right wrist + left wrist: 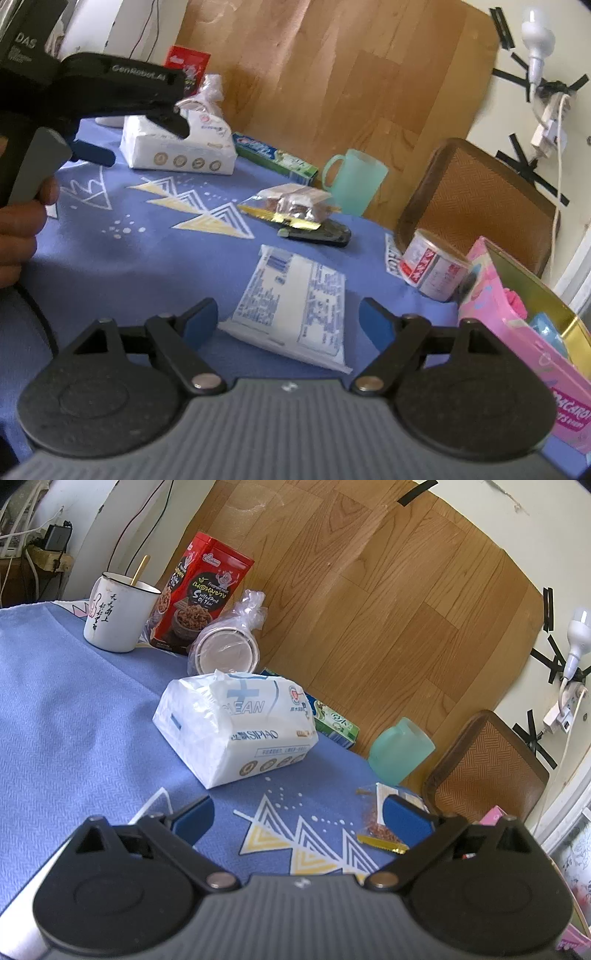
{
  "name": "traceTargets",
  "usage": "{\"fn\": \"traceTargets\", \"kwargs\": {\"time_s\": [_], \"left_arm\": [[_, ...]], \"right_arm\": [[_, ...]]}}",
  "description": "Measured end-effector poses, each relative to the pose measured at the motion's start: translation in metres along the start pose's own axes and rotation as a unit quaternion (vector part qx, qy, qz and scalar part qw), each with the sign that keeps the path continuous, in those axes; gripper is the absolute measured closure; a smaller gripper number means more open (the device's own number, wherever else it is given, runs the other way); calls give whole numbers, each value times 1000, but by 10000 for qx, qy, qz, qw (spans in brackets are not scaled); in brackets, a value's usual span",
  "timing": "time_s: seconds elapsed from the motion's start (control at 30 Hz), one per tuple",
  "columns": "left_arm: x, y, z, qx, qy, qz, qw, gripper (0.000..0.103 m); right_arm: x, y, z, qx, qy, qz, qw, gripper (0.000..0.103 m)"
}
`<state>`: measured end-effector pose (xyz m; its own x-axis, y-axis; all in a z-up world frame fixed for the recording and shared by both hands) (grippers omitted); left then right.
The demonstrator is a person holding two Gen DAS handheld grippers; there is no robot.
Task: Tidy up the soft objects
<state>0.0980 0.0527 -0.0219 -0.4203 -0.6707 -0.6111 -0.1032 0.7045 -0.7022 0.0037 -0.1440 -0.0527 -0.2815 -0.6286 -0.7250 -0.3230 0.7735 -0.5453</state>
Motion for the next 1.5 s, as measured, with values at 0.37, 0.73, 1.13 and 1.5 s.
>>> {"fn": "traceTargets", "kwargs": {"time_s": [0.37,0.73,1.13,1.5], "left_arm": [[0,0,0,0,-3,1,10000,2],[2,0,0,2,8,10,10000,2],[3,-1,0,-12,6,43,10000,2],[3,-1,1,-21,20,61,10000,2]], "right_arm": [[5,-4,6,-425,168,769,9960,32],[12,-12,8,-314,276,845,9955,22],[9,-6,3,30,125,291,9995,24],[30,-62,10,-1567,133,3511,9231,31]]}}
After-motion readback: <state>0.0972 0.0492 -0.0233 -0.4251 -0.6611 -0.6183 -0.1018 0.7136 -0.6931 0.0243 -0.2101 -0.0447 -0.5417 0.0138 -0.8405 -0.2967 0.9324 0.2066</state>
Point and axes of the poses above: each gripper's, at about its wrist camera, not at the fingertips, and z roughly the way its jaws point, y to its left, x to its underside, the point moved 9 cm from there along z, roughly the way its jaws point, and after that the axes turned 15 degrees about -z, right-handed, at the moved point
